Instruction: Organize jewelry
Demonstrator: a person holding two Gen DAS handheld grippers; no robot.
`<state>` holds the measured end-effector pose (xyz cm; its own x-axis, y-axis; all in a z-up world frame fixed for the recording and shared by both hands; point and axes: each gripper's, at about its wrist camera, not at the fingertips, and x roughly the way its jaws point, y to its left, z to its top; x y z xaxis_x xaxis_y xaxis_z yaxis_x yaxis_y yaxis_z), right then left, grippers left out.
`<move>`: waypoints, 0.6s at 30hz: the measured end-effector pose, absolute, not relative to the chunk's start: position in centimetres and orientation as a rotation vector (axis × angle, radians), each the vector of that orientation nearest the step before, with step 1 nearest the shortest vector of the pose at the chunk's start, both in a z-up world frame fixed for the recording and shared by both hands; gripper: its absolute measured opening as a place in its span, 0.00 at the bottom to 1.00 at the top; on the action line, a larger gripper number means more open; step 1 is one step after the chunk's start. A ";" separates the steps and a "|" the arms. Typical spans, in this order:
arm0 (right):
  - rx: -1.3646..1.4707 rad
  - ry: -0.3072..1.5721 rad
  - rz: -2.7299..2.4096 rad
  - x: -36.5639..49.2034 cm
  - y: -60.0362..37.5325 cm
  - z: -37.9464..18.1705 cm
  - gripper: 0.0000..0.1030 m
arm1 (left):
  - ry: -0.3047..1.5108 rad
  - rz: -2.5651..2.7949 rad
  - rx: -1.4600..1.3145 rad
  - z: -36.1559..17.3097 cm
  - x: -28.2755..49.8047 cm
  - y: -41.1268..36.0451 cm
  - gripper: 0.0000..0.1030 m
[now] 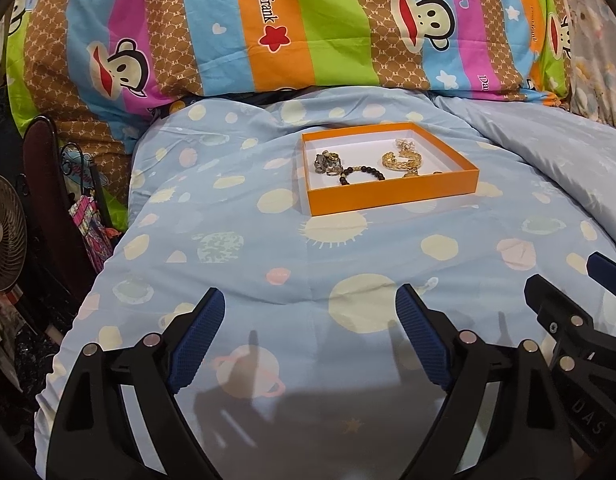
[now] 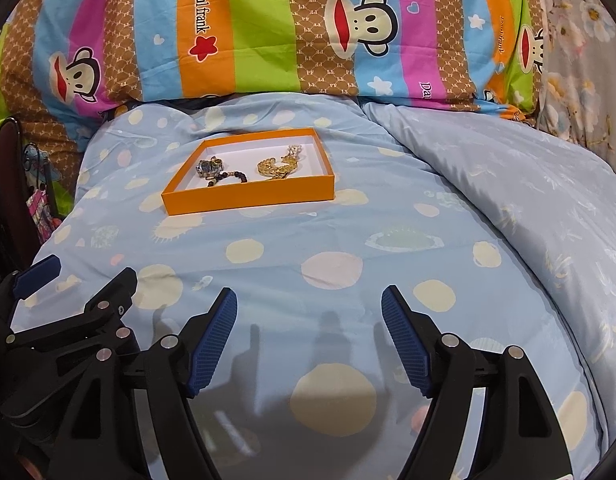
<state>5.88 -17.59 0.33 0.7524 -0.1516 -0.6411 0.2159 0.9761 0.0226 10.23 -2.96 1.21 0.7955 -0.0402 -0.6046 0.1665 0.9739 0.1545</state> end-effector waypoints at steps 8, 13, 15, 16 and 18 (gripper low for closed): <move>0.097 0.690 -0.201 5.9 -17.6 0.3 0.71 | 0.637 -0.086 0.214 1.3 10.2 -3.0 0.84; 0.094 0.690 -0.202 5.9 -17.5 0.4 0.71 | 0.634 -0.076 0.219 1.3 10.1 -3.0 0.84; 0.095 0.690 -0.201 5.9 -17.5 0.3 0.71 | 0.630 -0.070 0.222 1.4 10.0 -3.0 0.84; 0.095 0.690 -0.202 5.9 -17.5 0.3 0.71 | 0.629 -0.068 0.223 1.4 10.0 -3.1 0.84; 0.094 0.690 -0.202 5.9 -17.5 0.4 0.71 | 0.628 -0.066 0.225 1.4 9.9 -3.1 0.84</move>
<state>5.94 -17.55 0.36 0.7530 -0.1536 -0.6399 0.2156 0.9763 0.0193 9.94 -3.06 1.42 0.8080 0.0070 -0.5891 0.1289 0.9736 0.1884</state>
